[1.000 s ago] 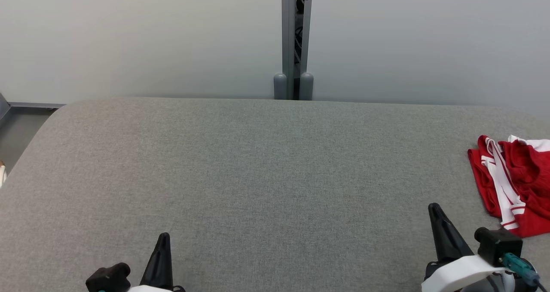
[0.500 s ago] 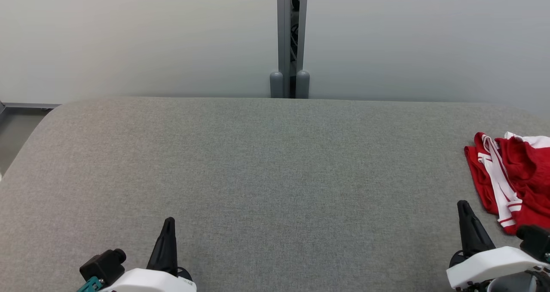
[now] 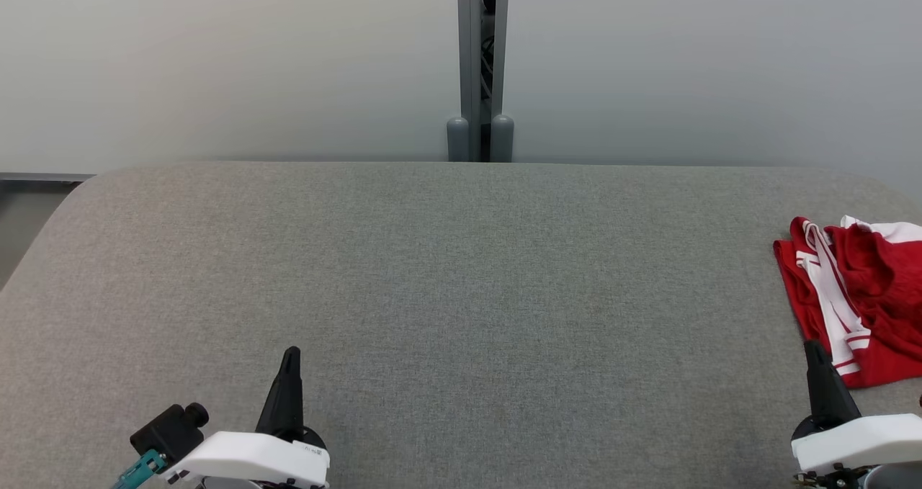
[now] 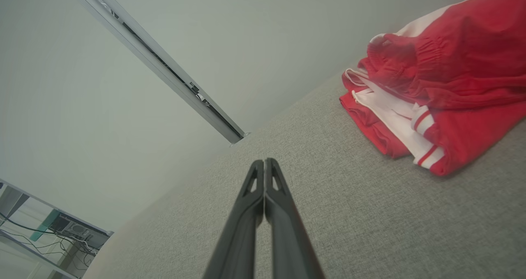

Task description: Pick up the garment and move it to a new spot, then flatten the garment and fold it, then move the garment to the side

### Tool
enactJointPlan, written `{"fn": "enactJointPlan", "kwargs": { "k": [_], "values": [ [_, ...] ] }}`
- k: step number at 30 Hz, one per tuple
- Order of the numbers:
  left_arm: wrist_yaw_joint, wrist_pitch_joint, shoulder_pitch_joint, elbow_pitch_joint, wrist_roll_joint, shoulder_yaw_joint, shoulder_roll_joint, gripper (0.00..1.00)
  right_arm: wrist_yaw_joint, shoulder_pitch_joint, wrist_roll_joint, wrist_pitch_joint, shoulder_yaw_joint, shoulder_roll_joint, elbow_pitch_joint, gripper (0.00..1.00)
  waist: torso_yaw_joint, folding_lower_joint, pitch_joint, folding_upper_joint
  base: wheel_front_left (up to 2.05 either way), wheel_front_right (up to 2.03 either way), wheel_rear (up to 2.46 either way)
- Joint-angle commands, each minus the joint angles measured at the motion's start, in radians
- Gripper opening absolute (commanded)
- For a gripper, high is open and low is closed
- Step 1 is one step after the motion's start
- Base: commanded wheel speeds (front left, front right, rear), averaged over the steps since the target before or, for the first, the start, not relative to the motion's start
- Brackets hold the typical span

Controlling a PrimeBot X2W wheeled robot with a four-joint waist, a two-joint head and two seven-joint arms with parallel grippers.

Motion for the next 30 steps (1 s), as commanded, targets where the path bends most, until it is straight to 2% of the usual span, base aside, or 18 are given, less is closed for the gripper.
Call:
{"fn": "enactJointPlan", "kwargs": {
  "k": [1,30],
  "values": [
    [-0.01,0.003,-0.041,-0.008,-0.038,-0.004,0.003,0.0,0.0,-0.009,0.048,0.017,-0.02,-0.009,-0.023,0.0,-0.002,0.0,0.001,0.0,0.0,0.0,0.0],
    [-0.045,0.036,-0.109,0.001,-0.337,-0.044,0.004,0.0,0.0,0.005,0.404,0.153,-0.159,-0.013,-0.058,0.0,-0.022,0.0,0.014,0.0,0.0,0.0,0.0]
  ]
}}
